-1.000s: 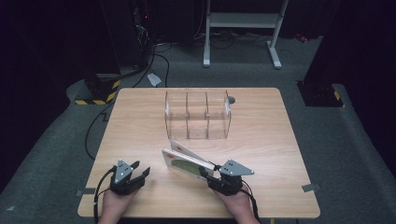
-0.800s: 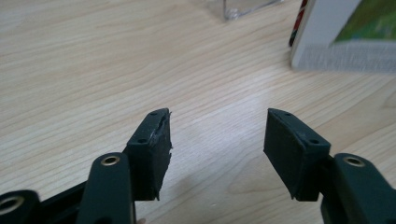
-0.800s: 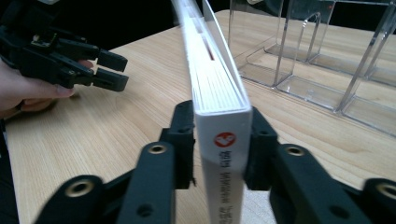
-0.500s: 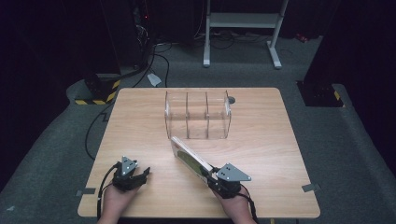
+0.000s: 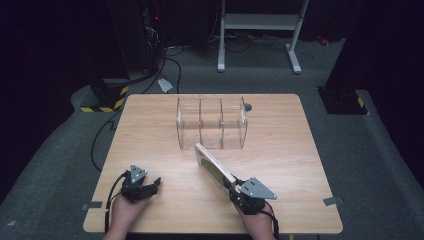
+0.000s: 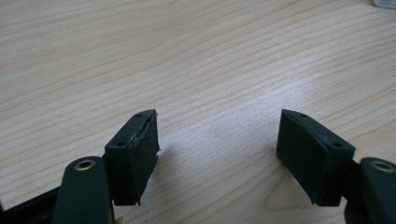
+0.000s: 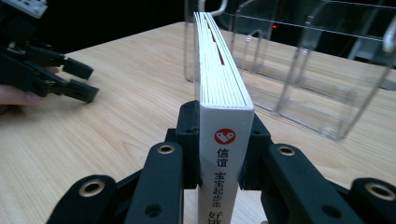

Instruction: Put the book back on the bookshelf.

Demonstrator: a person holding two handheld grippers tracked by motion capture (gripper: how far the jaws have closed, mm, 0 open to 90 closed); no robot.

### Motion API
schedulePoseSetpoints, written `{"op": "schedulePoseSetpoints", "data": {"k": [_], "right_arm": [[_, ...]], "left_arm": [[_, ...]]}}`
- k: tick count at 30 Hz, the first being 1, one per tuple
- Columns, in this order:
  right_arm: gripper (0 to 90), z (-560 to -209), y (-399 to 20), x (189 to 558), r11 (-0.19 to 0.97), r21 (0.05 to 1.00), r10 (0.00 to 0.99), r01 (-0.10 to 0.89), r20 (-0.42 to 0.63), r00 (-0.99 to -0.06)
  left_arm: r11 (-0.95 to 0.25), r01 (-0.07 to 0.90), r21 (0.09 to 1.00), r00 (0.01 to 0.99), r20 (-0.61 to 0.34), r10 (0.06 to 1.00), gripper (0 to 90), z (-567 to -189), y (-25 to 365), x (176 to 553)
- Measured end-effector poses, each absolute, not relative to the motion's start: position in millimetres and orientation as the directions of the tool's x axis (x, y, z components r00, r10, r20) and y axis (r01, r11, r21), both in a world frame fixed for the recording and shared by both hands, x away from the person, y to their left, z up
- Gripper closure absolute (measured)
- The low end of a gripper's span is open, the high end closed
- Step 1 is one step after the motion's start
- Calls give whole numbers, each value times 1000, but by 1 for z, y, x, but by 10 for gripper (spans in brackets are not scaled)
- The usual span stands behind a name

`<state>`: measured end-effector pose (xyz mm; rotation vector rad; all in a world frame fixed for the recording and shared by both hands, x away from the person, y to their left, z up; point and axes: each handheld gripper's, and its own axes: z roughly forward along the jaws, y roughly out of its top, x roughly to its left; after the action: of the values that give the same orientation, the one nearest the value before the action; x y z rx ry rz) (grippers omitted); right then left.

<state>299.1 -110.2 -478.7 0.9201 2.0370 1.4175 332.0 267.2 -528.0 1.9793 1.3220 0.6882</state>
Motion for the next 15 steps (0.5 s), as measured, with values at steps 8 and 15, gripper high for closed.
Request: {"op": "schedulePoseSetpoints", "data": {"k": [8, 15], "right_arm": [[742, -480, -121, 296, 226, 939, 815, 259, -37, -579], [738, -482, -128, 297, 217, 935, 838, 280, -31, -545]], "left_arm": [[-254, 604, 755, 359, 26, 933, 295, -529, 269, 334], [-249, 611, 752, 366, 11, 930, 295, -529, 269, 336]]}}
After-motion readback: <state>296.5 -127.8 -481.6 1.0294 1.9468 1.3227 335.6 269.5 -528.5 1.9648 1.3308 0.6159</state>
